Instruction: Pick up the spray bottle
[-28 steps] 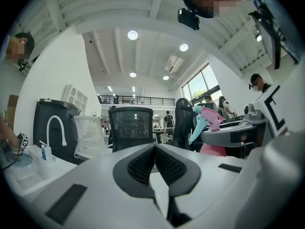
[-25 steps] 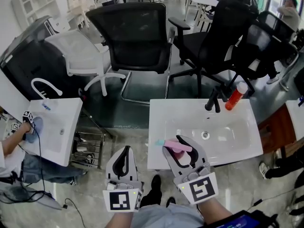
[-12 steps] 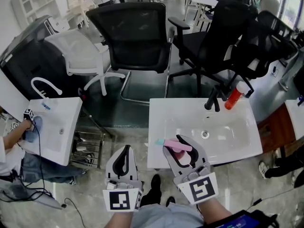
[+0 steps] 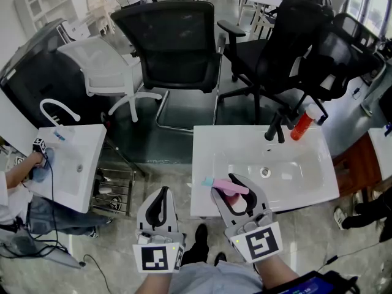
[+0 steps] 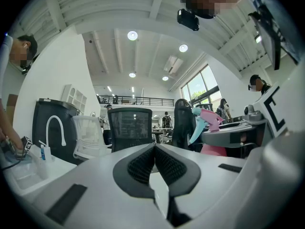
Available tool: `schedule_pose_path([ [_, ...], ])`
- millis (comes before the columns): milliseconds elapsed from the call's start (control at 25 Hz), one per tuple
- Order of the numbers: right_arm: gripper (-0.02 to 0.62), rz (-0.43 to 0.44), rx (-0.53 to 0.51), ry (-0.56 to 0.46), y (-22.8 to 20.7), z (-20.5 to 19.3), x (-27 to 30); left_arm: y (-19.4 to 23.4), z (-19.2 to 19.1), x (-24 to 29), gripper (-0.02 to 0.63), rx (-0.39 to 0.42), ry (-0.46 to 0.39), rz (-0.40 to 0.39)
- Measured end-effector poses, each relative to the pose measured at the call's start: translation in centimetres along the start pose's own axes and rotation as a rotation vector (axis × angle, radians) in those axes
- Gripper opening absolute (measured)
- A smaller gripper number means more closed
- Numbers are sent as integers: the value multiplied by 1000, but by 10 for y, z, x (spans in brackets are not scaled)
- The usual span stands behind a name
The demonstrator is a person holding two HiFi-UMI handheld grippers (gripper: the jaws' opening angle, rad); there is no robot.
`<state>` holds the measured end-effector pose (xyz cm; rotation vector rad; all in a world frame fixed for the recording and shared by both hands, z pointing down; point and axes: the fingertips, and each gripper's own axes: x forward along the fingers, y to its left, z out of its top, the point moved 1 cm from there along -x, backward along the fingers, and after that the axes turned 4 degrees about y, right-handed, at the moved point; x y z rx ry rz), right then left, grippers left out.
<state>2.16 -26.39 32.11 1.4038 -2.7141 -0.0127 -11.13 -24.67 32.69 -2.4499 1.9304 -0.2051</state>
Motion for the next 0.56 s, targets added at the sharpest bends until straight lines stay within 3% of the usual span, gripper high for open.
schedule_pose_path([
  [560, 179, 4, -2, 2, -2, -3, 1, -1, -2, 2, 15, -3, 3, 5],
])
